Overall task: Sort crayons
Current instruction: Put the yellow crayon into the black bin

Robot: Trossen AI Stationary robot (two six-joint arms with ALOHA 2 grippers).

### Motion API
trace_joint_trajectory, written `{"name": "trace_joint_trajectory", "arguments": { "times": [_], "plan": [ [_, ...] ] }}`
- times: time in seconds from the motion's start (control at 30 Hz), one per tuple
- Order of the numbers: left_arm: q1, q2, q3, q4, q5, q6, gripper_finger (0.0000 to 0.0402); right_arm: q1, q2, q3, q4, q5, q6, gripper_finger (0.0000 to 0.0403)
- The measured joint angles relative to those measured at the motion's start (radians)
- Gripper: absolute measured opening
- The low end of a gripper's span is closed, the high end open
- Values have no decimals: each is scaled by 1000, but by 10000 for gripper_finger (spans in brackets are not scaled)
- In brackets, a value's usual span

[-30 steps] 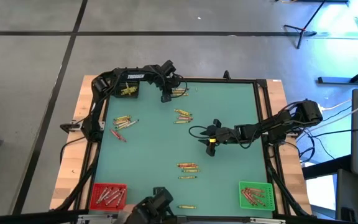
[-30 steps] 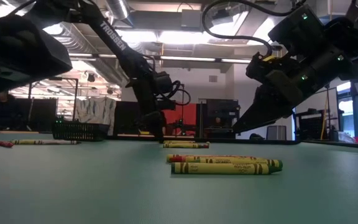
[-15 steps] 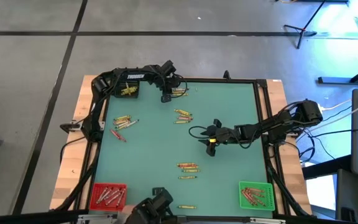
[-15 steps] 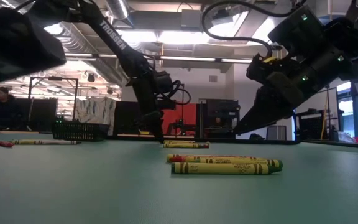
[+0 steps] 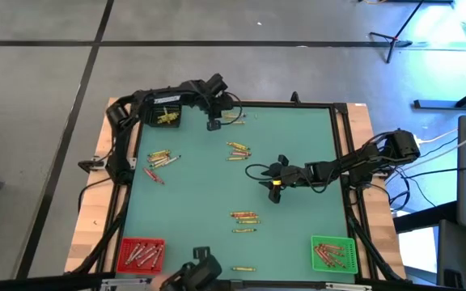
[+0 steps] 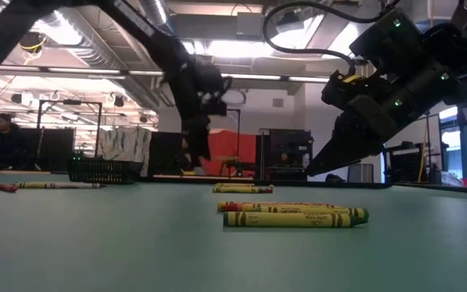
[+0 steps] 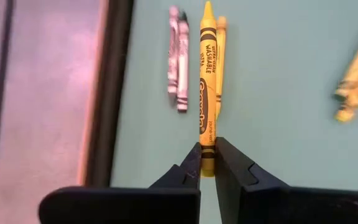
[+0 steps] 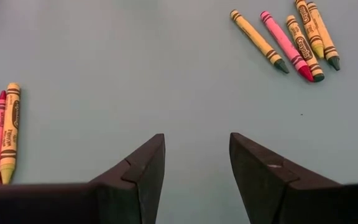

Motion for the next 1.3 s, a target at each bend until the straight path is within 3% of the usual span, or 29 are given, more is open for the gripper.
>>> {"name": "trace_joint_trajectory", "arguments": {
  "times": [0.3, 0.73, 1.07, 1.3],
  "plan": [
    [36, -234, -25, -170, -9, -71, 8, 0, 0, 0, -7, 1, 0, 176],
    [199, -550, -372, -221, -162, -240, 8, 0, 0, 0, -13, 19, 1, 176],
    [296, -582, -566, -152, -284, -305, 18, 0, 0, 0, -13, 27, 2, 176],
    [326, -582, -587, -99, -329, -311, 38, 0, 0, 0, -12, 27, 2, 176]
  ]
}}
